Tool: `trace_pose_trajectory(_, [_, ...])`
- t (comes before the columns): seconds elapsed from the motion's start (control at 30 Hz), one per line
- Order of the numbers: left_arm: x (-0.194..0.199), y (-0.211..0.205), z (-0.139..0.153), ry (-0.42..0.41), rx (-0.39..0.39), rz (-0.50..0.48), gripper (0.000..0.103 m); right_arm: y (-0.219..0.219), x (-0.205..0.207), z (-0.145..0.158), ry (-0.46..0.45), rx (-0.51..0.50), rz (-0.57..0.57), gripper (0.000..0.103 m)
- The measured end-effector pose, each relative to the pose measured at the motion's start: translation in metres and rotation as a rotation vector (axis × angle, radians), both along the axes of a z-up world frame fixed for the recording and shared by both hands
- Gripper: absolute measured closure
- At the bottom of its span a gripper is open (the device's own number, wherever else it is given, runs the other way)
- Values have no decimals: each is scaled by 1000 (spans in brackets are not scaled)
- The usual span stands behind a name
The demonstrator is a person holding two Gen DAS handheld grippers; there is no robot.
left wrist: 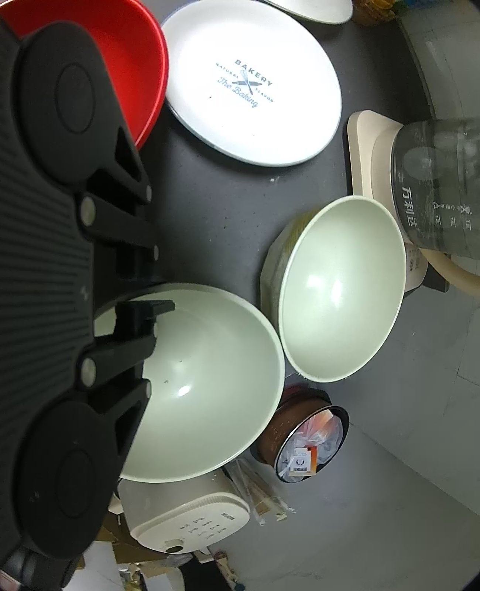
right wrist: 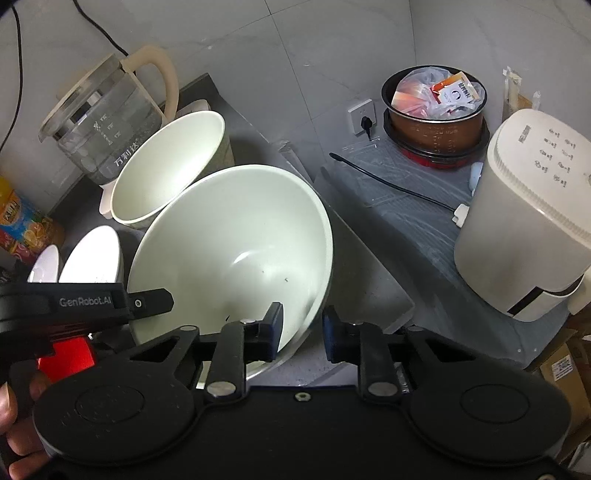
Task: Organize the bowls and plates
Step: 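Lift the cream bowl with the right gripper over the red bowl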
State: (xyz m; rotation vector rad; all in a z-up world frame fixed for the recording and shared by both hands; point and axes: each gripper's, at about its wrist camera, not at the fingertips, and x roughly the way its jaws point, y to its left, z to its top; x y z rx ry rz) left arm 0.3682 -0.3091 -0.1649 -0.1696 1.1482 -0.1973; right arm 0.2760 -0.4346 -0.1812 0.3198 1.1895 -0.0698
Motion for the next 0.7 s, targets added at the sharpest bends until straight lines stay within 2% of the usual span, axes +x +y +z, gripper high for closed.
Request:
trace_pose_trajectory(0.17, [-4, 2, 4, -2, -17, 11, 96, 2, -6, 4, -1, -13, -5, 81])
trace_pose_trajectory(0.4, [-15, 6, 24, -48, -46, 6, 96, 3, -14, 19, -37, -13, -6, 81])
trace_pose_trajectory(0.7, [-37, 31, 60, -98, -109, 39, 96, 17, -25, 62, -112, -17, 20, 81])
